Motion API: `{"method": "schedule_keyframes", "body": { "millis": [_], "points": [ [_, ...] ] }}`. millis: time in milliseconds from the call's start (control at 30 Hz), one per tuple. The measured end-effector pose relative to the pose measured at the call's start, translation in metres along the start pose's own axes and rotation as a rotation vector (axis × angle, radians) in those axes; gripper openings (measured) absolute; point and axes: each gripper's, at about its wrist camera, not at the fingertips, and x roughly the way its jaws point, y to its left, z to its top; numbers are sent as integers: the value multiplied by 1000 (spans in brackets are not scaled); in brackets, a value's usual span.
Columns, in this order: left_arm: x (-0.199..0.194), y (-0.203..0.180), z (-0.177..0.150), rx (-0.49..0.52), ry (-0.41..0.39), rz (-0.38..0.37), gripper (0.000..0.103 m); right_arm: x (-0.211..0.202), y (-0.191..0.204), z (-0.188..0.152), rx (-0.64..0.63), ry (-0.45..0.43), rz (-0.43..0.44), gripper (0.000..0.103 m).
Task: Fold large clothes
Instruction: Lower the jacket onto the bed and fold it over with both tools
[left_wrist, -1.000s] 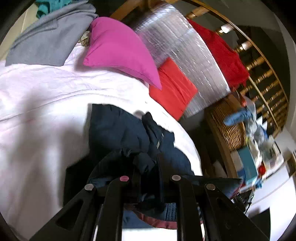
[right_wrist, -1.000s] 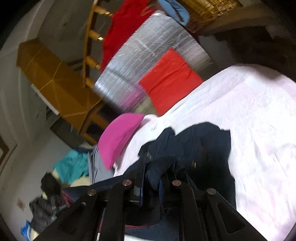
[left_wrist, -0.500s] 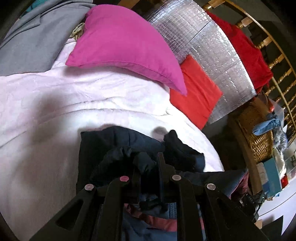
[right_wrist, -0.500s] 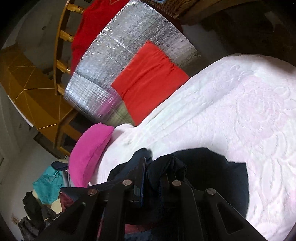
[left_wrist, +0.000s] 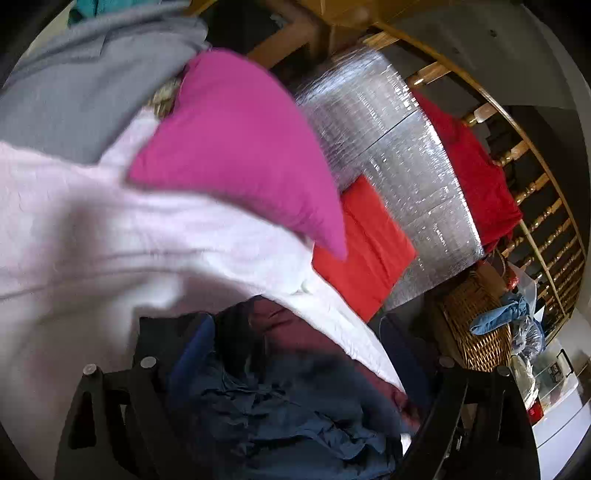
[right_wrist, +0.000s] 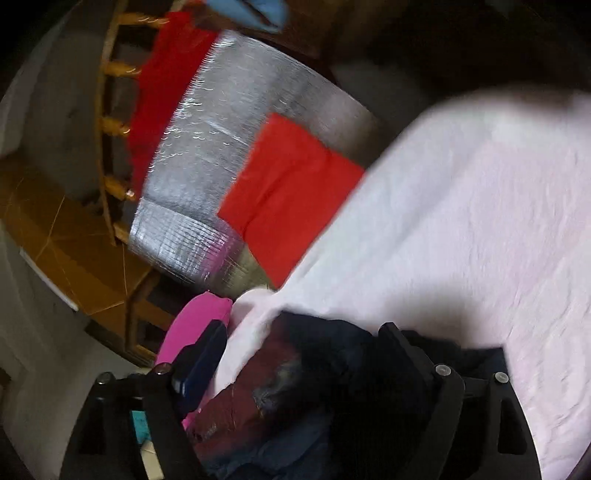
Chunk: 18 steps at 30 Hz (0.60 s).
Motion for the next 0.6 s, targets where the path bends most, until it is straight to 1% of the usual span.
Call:
{"method": "schedule_keyframes", "body": {
  "millis": [33, 67, 100, 133, 167, 267, 300, 367, 433, 467, 500, 533, 567, 600],
  "points": [
    [-2, -1, -1, -3, 12, 12, 92, -2, 7, 0, -31, 22, -1, 78],
    [-3, -1, -4, -2, 29, 20, 92, -4, 16, -1, -71, 40, -2, 59],
    [-2, -2, -8, 3, 50, 35, 92, -6, 29, -5, -132, 54, -20, 51],
    [1, -2, -14, 10, 77, 79, 92, -6, 44, -10, -204, 83, -35, 43],
    [3, -3, -20, 17, 97, 120, 92, -2, 57, -18, -265, 132, -41, 44],
    [8, -4, -40, 65, 158, 289, 92, 17, 84, -46, -359, 277, -51, 43],
    [7, -5, -46, 91, 159, 343, 92, 24, 90, -54, -380, 306, -69, 43],
    [7, -9, -55, 132, 158, 419, 92, 46, 97, -66, -407, 334, -148, 43],
    [13, -9, -62, 165, 198, 519, 92, 68, 94, -67, -375, 364, -214, 44],
    [16, -7, -64, 175, 209, 535, 92, 82, 88, -65, -341, 388, -255, 44],
    [18, -5, -67, 190, 225, 565, 92, 97, 81, -62, -310, 409, -302, 45],
    [23, -1, -69, 206, 249, 607, 92, 114, 71, -61, -282, 448, -340, 45],
    [24, 3, -69, 213, 267, 625, 92, 120, 66, -59, -265, 469, -353, 45],
    [25, 8, -69, 203, 286, 623, 92, 122, 64, -58, -248, 474, -363, 45]
  ]
}}
